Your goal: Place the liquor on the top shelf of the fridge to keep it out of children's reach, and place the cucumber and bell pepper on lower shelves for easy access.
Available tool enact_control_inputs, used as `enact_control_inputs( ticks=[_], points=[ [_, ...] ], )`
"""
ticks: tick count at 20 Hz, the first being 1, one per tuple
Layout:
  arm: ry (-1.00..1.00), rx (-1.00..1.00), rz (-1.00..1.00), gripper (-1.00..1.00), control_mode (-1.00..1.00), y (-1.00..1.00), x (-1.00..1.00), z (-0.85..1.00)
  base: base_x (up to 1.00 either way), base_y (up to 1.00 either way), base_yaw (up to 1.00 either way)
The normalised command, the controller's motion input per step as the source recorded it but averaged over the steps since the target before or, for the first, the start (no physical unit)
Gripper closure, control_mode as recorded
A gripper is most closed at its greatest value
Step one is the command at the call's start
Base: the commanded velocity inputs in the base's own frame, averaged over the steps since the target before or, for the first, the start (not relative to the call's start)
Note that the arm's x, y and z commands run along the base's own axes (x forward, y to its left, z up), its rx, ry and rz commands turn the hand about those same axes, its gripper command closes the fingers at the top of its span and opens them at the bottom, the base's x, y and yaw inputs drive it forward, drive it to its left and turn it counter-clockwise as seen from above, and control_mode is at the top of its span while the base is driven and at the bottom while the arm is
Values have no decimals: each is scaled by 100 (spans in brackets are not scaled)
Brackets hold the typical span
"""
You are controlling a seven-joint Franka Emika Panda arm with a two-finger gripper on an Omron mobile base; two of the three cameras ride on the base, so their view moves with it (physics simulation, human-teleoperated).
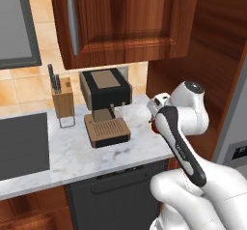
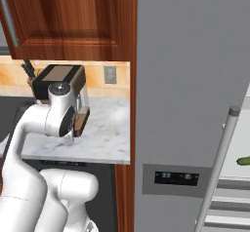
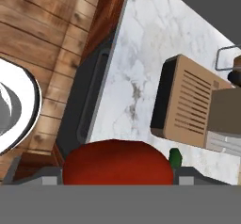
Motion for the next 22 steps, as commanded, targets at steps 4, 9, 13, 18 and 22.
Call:
enact_control_inputs(
  ticks=[4, 9, 13, 18, 22],
  points=[
    [-5, -10, -7, 100, -100, -4, -67, 68, 0, 0, 0],
    [-1, -5, -8, 100, -100, -7, -49, 63, 0, 0, 0],
    [0, -4, -7, 100, -100, 0, -37, 48, 0, 0, 0],
    [0, -1, -2, 100, 100, -1, -17, 16, -40, -13, -5],
    [0, 0, 0, 100, 100, 0, 0, 0, -91, -56, -17]
  ],
)
